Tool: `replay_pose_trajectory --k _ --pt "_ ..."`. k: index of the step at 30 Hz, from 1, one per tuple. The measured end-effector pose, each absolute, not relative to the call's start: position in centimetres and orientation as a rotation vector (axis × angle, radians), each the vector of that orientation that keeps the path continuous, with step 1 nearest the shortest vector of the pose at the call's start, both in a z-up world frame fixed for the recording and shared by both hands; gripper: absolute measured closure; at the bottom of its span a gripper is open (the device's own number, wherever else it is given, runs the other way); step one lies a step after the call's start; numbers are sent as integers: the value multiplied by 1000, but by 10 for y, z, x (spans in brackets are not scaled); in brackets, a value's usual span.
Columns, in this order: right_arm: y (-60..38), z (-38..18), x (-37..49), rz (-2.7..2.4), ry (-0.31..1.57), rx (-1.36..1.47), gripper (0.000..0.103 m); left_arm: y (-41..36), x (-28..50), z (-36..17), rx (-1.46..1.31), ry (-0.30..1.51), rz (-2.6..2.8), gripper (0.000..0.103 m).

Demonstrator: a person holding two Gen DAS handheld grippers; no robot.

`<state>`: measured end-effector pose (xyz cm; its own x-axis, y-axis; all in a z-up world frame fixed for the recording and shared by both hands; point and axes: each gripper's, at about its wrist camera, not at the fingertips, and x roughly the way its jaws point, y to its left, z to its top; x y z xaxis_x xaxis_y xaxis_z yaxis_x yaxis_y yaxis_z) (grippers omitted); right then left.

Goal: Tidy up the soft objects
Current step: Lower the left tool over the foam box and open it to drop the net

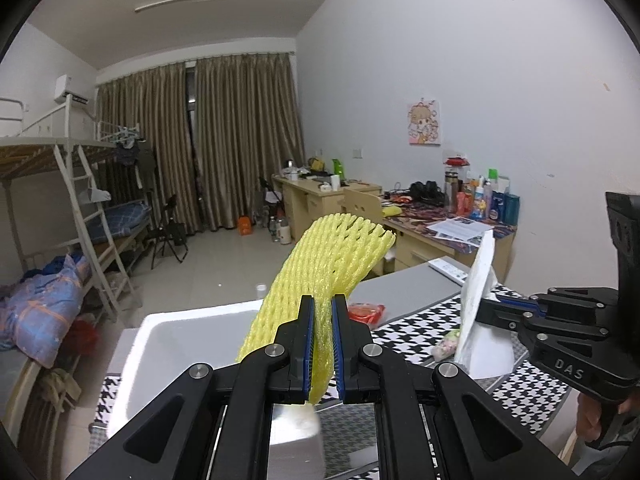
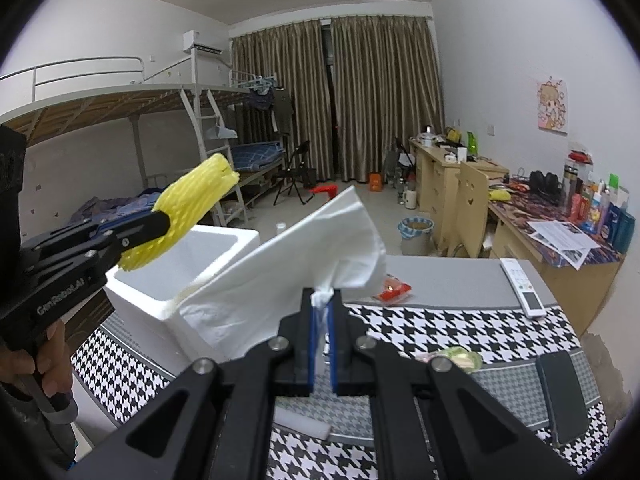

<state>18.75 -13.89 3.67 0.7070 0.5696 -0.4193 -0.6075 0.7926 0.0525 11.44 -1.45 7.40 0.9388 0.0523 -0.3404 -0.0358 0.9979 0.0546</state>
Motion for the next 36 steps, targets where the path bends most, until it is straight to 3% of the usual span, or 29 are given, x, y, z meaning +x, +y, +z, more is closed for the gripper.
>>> replay_pose_trajectory --k 36 --pt "-67 46 185 792 438 -139 96 42 111 66 2 381 223 94"
